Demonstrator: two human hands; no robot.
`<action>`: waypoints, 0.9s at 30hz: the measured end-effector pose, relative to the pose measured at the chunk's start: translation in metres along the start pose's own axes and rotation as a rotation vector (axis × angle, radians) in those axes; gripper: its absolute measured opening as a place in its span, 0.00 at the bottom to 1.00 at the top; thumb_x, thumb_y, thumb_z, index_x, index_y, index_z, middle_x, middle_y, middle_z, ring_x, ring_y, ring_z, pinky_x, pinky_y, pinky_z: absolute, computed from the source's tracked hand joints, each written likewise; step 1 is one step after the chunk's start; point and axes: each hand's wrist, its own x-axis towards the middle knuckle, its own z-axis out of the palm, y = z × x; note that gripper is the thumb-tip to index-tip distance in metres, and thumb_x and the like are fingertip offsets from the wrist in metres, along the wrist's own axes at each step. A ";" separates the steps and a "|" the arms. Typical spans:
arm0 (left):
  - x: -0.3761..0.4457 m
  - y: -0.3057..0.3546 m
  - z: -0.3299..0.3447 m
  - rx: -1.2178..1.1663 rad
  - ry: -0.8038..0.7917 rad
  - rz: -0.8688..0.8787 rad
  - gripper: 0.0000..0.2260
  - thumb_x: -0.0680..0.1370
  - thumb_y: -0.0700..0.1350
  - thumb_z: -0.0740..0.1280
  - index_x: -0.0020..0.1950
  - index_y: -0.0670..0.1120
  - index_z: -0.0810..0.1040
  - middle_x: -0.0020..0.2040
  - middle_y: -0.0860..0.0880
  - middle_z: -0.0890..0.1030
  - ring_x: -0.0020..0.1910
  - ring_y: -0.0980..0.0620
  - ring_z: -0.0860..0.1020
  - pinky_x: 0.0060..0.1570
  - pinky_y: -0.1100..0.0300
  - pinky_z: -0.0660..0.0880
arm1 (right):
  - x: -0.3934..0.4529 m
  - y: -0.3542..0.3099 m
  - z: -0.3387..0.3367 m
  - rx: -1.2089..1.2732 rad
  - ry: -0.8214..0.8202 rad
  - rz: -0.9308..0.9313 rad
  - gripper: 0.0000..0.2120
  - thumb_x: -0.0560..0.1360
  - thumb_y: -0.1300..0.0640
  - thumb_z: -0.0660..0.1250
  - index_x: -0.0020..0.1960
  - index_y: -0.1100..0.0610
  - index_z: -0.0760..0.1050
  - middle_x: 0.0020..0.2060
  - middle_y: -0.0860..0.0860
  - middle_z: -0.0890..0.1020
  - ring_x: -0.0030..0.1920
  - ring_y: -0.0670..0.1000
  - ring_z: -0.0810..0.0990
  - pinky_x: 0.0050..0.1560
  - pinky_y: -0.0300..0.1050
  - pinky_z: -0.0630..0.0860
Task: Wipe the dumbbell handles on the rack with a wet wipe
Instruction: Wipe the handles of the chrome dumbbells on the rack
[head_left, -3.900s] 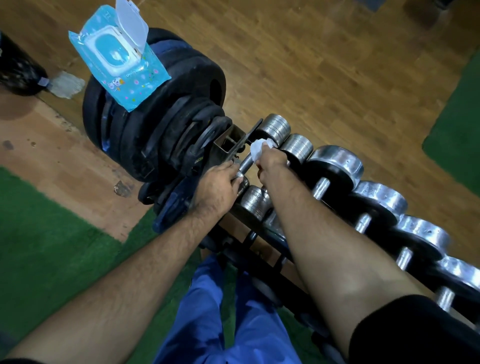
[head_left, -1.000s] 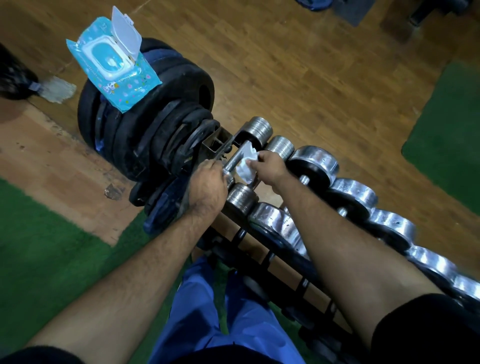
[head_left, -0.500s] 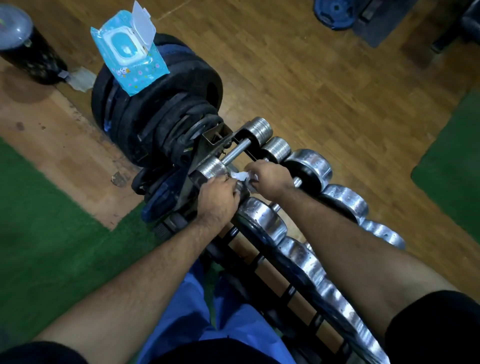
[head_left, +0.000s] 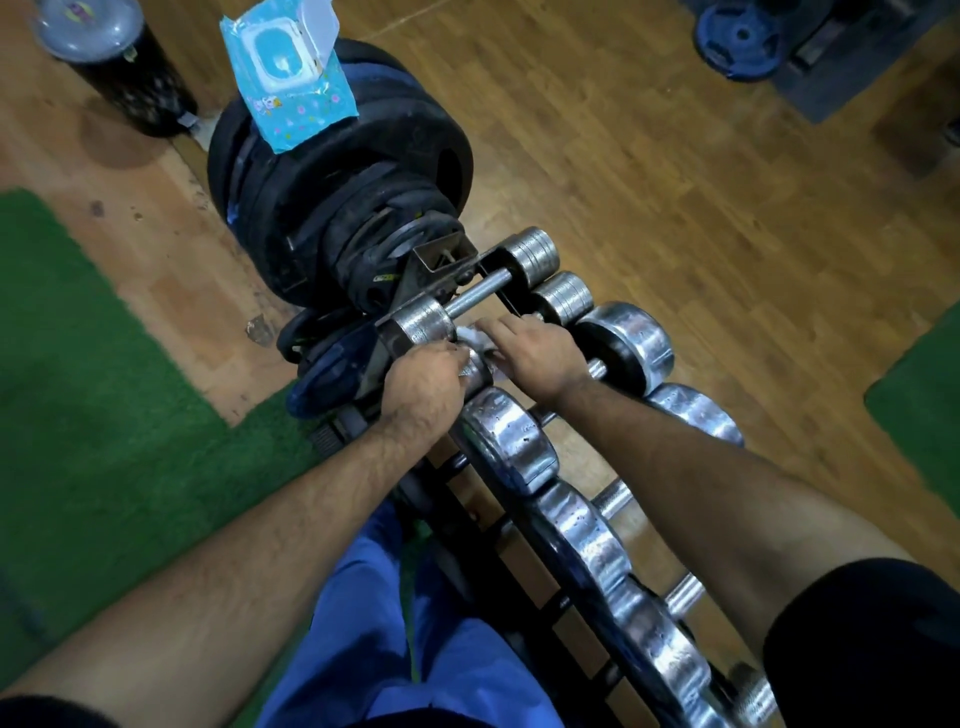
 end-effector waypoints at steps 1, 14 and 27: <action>0.000 0.001 0.000 0.001 -0.004 -0.007 0.16 0.79 0.54 0.65 0.63 0.48 0.80 0.59 0.50 0.81 0.59 0.48 0.77 0.52 0.52 0.78 | -0.001 0.000 0.002 0.012 -0.015 0.023 0.15 0.77 0.51 0.68 0.63 0.52 0.74 0.51 0.50 0.80 0.44 0.54 0.80 0.30 0.44 0.72; -0.005 0.006 -0.004 0.046 -0.004 -0.034 0.17 0.79 0.49 0.67 0.67 0.50 0.77 0.61 0.50 0.80 0.60 0.47 0.77 0.55 0.50 0.78 | 0.007 0.012 -0.007 0.074 -0.359 -0.043 0.22 0.79 0.50 0.63 0.72 0.40 0.67 0.66 0.41 0.76 0.61 0.48 0.78 0.49 0.48 0.79; -0.005 0.001 0.000 -0.015 0.013 -0.045 0.14 0.78 0.48 0.69 0.63 0.50 0.80 0.60 0.50 0.81 0.58 0.46 0.77 0.54 0.48 0.78 | 0.023 0.014 0.000 -0.142 -0.393 0.170 0.08 0.78 0.54 0.65 0.57 0.48 0.74 0.52 0.48 0.81 0.48 0.54 0.82 0.38 0.45 0.74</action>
